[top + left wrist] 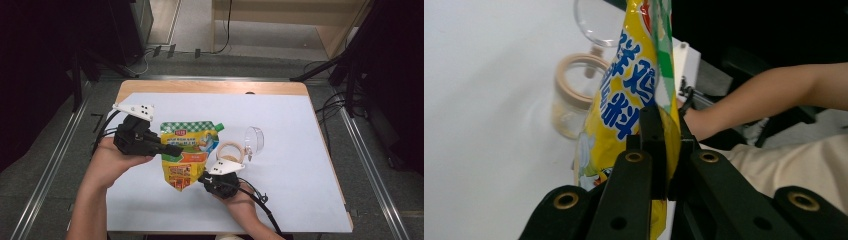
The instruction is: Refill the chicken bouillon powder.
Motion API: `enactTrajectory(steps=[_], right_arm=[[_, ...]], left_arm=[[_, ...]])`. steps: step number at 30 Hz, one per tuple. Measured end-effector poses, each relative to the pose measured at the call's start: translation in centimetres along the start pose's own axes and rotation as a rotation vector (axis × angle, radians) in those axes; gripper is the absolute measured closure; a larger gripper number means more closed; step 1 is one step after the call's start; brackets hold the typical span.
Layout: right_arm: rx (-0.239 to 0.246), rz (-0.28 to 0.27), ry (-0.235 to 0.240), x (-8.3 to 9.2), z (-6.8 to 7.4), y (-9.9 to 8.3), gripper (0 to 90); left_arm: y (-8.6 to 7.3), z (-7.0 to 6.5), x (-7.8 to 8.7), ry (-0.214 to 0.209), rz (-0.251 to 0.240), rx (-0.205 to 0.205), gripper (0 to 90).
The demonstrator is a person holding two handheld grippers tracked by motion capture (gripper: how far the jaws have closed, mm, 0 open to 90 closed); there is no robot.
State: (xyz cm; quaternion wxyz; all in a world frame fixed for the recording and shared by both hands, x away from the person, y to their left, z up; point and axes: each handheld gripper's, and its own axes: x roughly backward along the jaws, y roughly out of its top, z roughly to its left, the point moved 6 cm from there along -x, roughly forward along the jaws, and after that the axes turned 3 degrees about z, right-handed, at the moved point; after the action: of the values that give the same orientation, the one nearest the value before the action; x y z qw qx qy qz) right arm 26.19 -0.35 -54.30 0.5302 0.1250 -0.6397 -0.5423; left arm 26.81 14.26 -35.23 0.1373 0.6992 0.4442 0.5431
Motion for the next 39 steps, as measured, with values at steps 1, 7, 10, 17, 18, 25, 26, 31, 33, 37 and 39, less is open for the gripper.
enactTrajectory(steps=[1,7,10,17,18,25,26,31,33,37,39], right_arm=[[0.011,-0.021,-0.016,-0.1,0.0,-0.1,77.8],[0.076,-0.058,0.037,-0.1,1.5,0.2,70.7],[0.105,-0.034,0.039,-0.2,2.0,0.0,70.6],[0.104,-0.021,0.072,0.3,2.7,0.3,72.1],[0.103,-0.02,0.073,0.4,2.9,0.3,72.2],[0.134,-0.006,0.087,0.9,4.2,0.6,72.8],[0.144,-0.004,0.089,0.9,4.3,0.6,72.8],[0.141,0.008,0.112,1.0,5.0,0.7,72.7],[0.147,0.011,0.124,1.1,5.4,0.7,72.7],[0.154,0.002,0.139,1.4,6.2,1.1,72.0],[0.156,-0.001,0.15,1.6,6.5,1.3,71.6]], left_arm=[[-0.1,0.0,-0.2,-0.019,0.008,0.006,90.0],[-0.5,1.0,-1.1,0.032,0.03,0.055,90.0],[-0.2,1.1,-1.5,0.046,0.004,0.06,89.4],[0.7,1.1,-2.8,0.09,-0.023,0.058,82.2],[0.8,1.2,-3.0,0.093,-0.033,0.068,81.2],[0.9,1.8,-3.5,0.075,-0.067,0.163,77.4],[0.9,1.9,-3.5,0.083,-0.062,0.165,77.3],[0.9,2.0,-4.1,0.091,-0.043,0.182,74.2],[0.9,2.1,-4.4,0.102,-0.034,0.197,72.7],[1.0,2.6,-5.1,0.122,-0.026,0.245,72.6],[1.1,2.6,-5.4,0.131,-0.029,0.244,72.7]])
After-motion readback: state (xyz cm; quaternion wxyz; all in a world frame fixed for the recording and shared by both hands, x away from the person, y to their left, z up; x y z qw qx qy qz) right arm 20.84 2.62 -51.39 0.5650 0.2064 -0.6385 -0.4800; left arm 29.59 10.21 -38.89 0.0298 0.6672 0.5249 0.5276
